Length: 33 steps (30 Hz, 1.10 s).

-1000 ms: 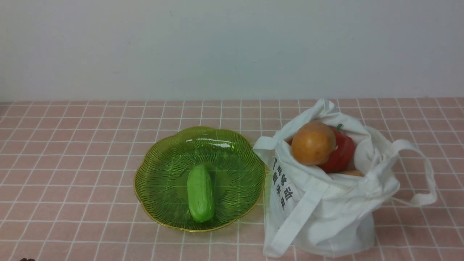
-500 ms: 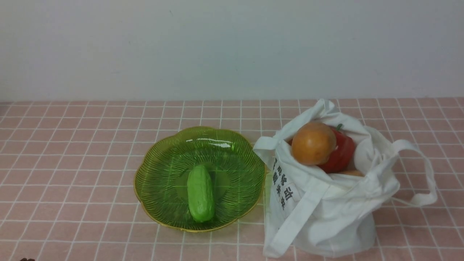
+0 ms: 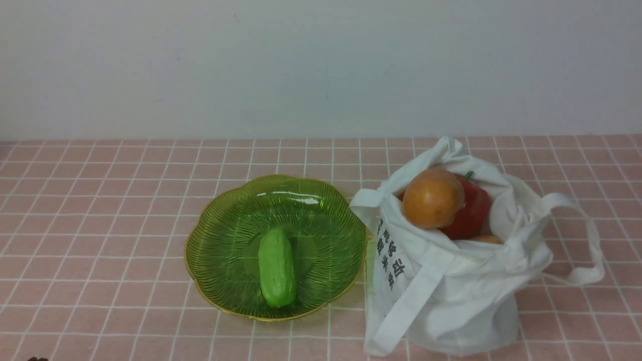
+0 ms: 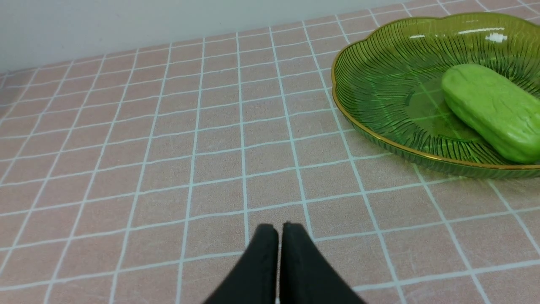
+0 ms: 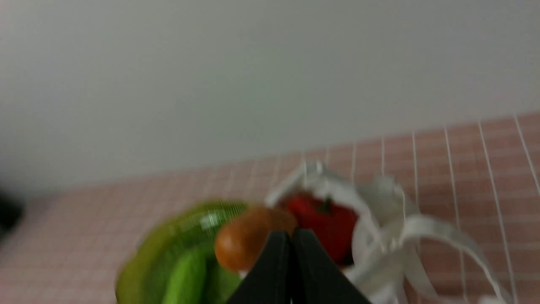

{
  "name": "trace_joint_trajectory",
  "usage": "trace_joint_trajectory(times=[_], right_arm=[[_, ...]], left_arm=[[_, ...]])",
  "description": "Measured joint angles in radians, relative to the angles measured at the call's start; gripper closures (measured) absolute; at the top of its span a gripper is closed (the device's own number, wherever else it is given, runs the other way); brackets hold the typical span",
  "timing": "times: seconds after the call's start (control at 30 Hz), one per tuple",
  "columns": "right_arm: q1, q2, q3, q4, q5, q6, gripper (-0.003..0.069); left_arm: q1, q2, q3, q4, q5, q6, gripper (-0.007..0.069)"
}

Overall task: Take vegetables from bag on pink coffee tablecloth place on plate.
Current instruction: 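Reach into the bag and grasp the item inside with the right gripper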

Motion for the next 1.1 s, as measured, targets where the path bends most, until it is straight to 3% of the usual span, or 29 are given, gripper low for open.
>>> trace_joint_trajectory(times=[0.23, 0.53, 0.67, 0.93, 1.03, 1.1], right_arm=[[0.075, 0.410, -0.287, 0.059, 0.295, -0.104, 0.0673], [0.137, 0.659, -0.463, 0.119, 0.316, -0.121, 0.0643], [0.157, 0.759, -0.503, 0.119, 0.287, -0.120, 0.0533], [0.159, 0.900, -0.509, 0.079, 0.236, -0.115, 0.0124], [0.159, 0.929, -0.509, 0.065, 0.231, -0.115, 0.0013], [0.159, 0.935, -0.509, 0.056, 0.228, -0.113, -0.0006]], left_arm=[[0.000, 0.000, 0.000, 0.000, 0.000, 0.000, 0.0629], [0.000, 0.000, 0.000, 0.000, 0.000, 0.000, 0.0629], [0.000, 0.000, 0.000, 0.000, 0.000, 0.000, 0.0629], [0.000, 0.000, 0.000, 0.000, 0.000, 0.000, 0.0629], [0.000, 0.000, 0.000, 0.000, 0.000, 0.000, 0.0629], [0.000, 0.000, 0.000, 0.000, 0.000, 0.000, 0.0629]])
